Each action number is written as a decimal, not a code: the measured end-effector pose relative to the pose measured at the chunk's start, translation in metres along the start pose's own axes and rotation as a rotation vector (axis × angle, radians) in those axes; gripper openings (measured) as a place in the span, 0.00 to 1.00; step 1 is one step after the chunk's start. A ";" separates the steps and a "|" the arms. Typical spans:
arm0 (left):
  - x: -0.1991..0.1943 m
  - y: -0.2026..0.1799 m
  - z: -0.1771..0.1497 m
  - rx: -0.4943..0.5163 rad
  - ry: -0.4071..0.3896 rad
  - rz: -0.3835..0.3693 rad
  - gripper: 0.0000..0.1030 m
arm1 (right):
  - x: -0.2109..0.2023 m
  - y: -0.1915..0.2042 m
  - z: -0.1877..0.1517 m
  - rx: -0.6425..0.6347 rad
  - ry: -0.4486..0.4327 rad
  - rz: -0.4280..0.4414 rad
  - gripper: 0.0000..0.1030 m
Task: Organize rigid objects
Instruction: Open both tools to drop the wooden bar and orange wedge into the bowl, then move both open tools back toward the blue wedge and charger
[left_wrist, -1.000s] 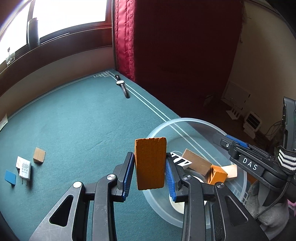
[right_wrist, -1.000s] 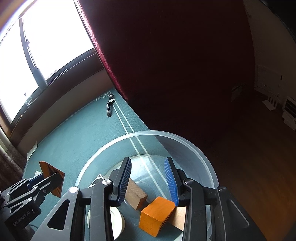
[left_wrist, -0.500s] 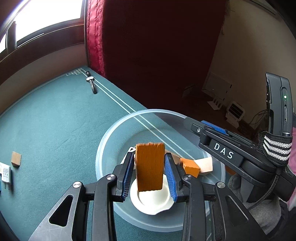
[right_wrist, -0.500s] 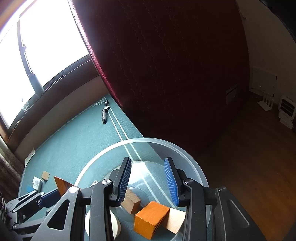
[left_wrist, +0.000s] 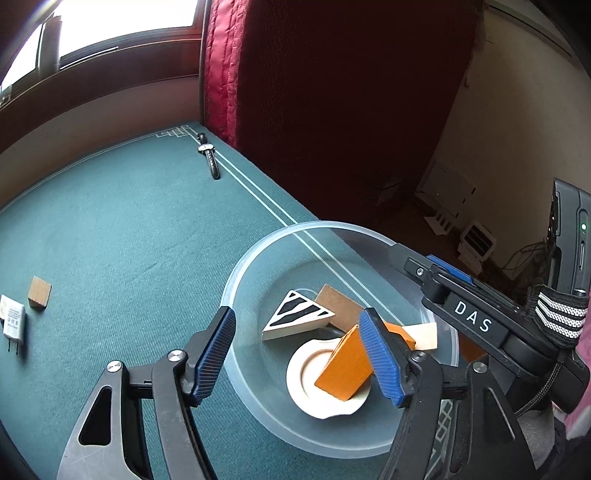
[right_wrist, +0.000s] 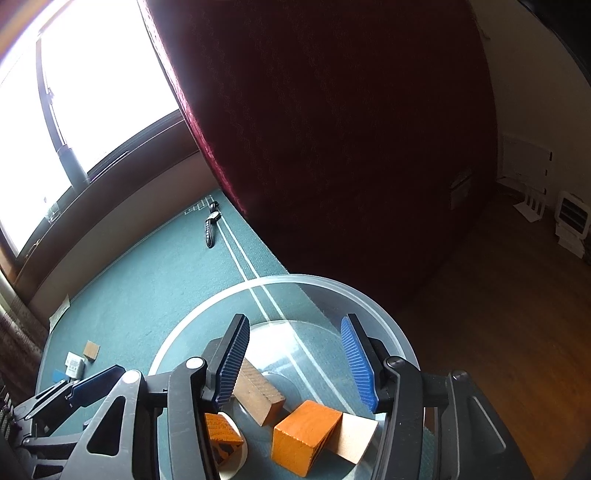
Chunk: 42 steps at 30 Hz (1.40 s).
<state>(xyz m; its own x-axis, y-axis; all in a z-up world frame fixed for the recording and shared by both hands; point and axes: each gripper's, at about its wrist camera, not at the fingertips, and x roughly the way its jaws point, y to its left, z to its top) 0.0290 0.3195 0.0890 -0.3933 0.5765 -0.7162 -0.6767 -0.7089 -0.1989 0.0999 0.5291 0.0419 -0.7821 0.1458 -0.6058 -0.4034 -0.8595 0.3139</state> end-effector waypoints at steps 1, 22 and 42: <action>0.000 0.003 0.000 -0.011 0.001 0.004 0.70 | -0.001 0.001 0.000 -0.004 -0.001 0.004 0.54; -0.027 0.048 -0.017 -0.074 -0.079 0.224 0.76 | -0.021 0.048 -0.018 -0.156 -0.051 0.083 0.80; -0.068 0.115 -0.041 -0.183 -0.155 0.382 0.76 | -0.032 0.112 -0.038 -0.299 -0.112 0.198 0.96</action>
<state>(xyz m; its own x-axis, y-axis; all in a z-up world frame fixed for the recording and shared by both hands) 0.0036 0.1826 0.0876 -0.6918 0.3033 -0.6553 -0.3486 -0.9350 -0.0648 0.0980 0.4095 0.0691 -0.8849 0.0009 -0.4658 -0.0955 -0.9791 0.1795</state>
